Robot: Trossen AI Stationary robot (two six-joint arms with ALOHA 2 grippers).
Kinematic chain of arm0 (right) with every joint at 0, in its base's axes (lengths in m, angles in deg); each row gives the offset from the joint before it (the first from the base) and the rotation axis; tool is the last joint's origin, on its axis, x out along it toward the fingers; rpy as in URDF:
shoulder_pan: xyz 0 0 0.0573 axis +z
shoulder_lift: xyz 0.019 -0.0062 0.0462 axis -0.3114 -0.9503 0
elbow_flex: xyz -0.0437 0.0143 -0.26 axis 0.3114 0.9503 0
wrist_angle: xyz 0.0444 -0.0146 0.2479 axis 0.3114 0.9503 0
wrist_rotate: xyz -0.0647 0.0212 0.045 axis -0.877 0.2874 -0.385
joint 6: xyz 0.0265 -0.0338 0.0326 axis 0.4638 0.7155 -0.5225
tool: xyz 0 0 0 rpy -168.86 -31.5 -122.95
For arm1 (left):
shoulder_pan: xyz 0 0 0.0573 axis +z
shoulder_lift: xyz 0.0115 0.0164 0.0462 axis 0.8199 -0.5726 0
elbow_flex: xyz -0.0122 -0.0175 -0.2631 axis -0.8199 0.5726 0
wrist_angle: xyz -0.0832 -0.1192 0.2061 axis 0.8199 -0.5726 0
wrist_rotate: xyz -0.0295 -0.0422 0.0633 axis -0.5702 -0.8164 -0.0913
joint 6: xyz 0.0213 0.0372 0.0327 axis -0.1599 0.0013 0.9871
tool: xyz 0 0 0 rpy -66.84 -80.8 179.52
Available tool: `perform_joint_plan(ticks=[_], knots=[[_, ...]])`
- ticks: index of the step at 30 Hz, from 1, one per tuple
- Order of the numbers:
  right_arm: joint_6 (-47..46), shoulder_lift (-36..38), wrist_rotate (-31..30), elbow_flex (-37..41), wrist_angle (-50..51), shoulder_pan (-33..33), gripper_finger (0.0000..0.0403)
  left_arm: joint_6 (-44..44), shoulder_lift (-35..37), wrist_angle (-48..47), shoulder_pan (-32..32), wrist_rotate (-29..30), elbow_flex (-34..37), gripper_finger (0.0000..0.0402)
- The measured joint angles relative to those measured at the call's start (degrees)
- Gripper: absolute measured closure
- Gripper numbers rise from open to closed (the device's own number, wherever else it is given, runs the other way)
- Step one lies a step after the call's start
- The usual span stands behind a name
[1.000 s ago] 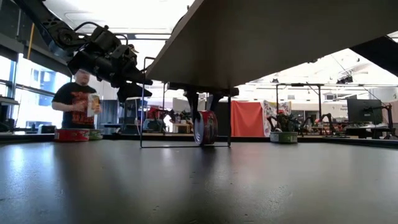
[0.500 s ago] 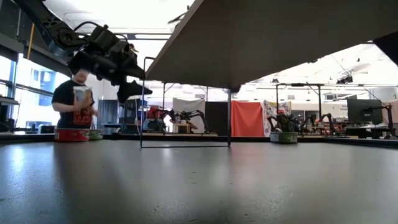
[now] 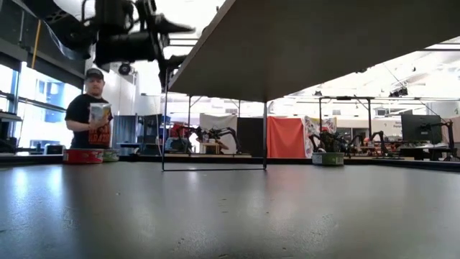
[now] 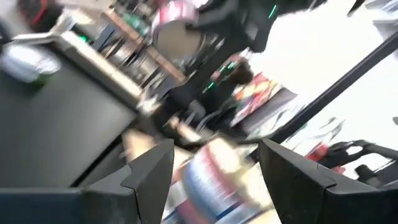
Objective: Stack canned seafood by type on shelf
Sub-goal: Put the red tuna can on the shelf
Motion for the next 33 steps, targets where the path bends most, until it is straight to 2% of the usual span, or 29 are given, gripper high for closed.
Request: perform_joint_plan(ticks=[4, 7, 10, 14, 18, 26, 30, 33], knots=[[3.0, 10.8, 0.7, 9.4, -9.2, 6.9, 0.0290, -8.4, 0.0, 10.7, -4.8, 6.9, 0.0, 0.0174], [7.5, 15.3, 1.2, 12.6, -17.8, 13.1, 0.0290, -14.6, 0.0, 20.5, -6.8, 12.2, 0.0, 0.0174], [13.5, 15.5, 1.6, 12.8, -23.9, 19.6, 0.0290, -18.9, 0.0, 31.4, -7.7, 17.1, 0.0, 0.0174], [25.2, 10.5, 1.5, 12.2, -30.5, 26.9, 0.0290, -21.0, 0.2, 42.1, -8.0, 22.3, 0.0, 0.0174], [34.1, 3.9, 2.6, 10.9, -30.9, 30.2, 0.0290, -20.9, 3.1, 39.2, -7.9, 24.4, -0.1, 0.0174], [50.1, -5.9, 2.7, 7.1, -34.0, 31.7, 0.0290, -19.0, 7.4, 32.5, -7.9, 24.5, -0.1, 0.0174], [53.6, -9.4, 3.7, 6.6, -34.1, 31.7, 0.0290, -19.0, 8.1, 31.4, -7.9, 24.4, -0.1, 0.0174], [55.7, -12.6, -1.6, 6.6, -33.7, 31.9, 0.0290, -18.9, 8.5, 31.5, -7.9, 24.3, -0.1, 0.0174]])
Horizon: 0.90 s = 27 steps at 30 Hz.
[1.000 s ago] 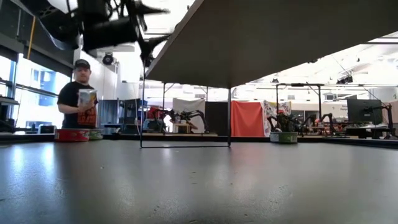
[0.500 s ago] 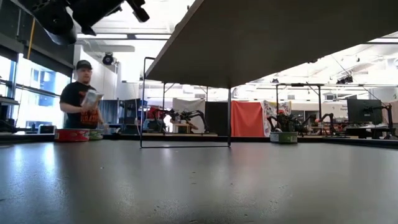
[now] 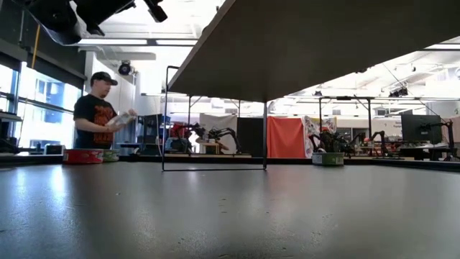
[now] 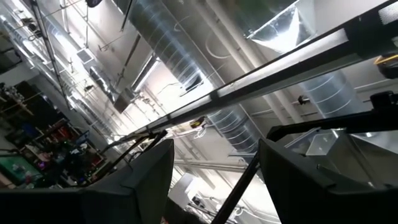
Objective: Stack canned seafood by type on shelf
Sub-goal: Put the red tuna can on the shelf, then stack the red tuna can on top of the red tuna can on the shelf
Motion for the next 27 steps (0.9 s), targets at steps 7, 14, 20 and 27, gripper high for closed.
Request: perform_joint_plan(ticks=[7, 14, 20, 27], knots=[[4.3, -4.1, -8.7, 0.0, 0.0, 1.8, 0.0290, -0.1, 0.0, -0.1, 0.0, -0.7, 0.0, 0.0174], [3.4, -6.1, -8.8, 0.0, -0.2, 2.9, 0.0279, -0.4, 0.0, -0.1, 0.0, -3.5, 0.0, 0.0174], [1.4, -6.8, -9.7, 0.0, -0.4, 2.8, 0.0212, -1.1, 0.0, 0.0, 0.0, -3.5, 0.0, 0.0174], [-3.8, -6.9, -7.4, 0.0, -0.4, 2.4, 0.0195, -1.1, 0.0, 0.0, 0.0, -4.6, 0.0, 0.0174]])
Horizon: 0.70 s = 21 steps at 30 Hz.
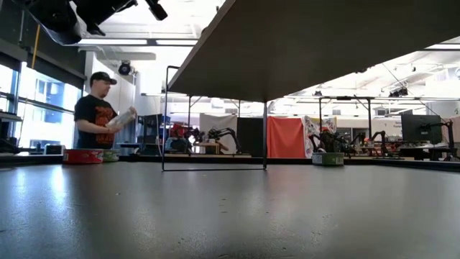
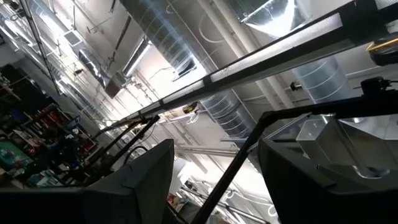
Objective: Stack canned seafood by type on shelf
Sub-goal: Stack the red tuna can on top of the red tuna can on the shelf
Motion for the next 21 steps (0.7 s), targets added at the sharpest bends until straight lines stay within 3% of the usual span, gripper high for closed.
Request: perform_joint_plan(ticks=[3, 11, 16, 21], knots=[[-2.7, 0.0, 4.7, 0.0, 0.0, -0.6, 0.0194, 0.0, 0.0, 0.0, 0.0, -0.6, 0.0, 0.0174], [-9.0, 0.0, 9.0, -0.5, 1.0, 0.6, 0.0193, -0.2, 0.0, 0.1, 0.0, -0.7, 0.0, 0.0174], [-11.9, 0.1, 8.7, -4.2, 5.3, 1.8, 0.0192, -0.2, 0.0, 0.3, 0.0, -0.7, 0.0, 0.0174], [-16.9, 0.1, 4.0, -10.9, 12.1, 1.5, 0.0192, -0.1, 0.0, 0.2, 0.0, -1.1, 0.0, 0.0174]])
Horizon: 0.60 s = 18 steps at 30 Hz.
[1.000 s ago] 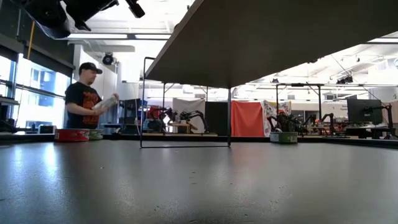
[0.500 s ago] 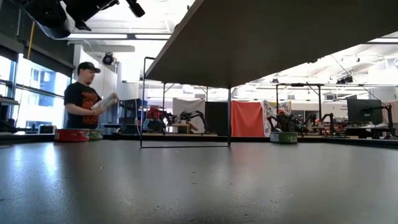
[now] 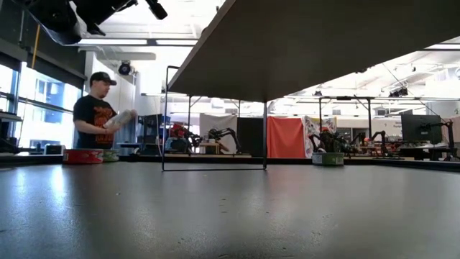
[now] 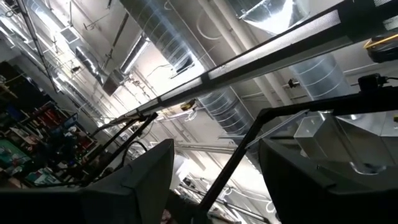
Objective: Stack canned seafood by type on shelf
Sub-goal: Stack the red tuna can on top of the red tuna can on the shelf
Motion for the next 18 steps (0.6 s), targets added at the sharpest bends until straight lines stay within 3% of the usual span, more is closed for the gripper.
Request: perform_joint_plan(ticks=[5, 9, 12, 15, 18], knots=[[-8.1, 0.0, -2.3, -5.6, 8.3, -2.6, 0.0209, 2.2, 0.0, -1.8, 0.0, -3.8, 0.0, 0.0174], [-12.1, 0.5, -4.9, -7.9, 15.0, -4.9, 0.0255, 4.4, 0.0, -7.0, 0.0, -4.8, -0.1, 0.0174], [-15.4, 2.0, -4.3, -8.0, 20.2, -7.1, 0.0309, 8.0, 0.0, -17.4, 0.0, -7.3, -2.2, 0.0185], [-19.1, 4.9, -3.3, -7.4, 23.2, -9.8, 0.0379, 13.9, -0.1, -32.9, 0.2, -10.3, -7.3, 0.0223], [-22.1, 11.0, -1.8, -3.8, 22.5, -12.8, 0.0390, 22.4, 0.0, -47.8, 3.1, -13.8, -14.7, 0.0284]])
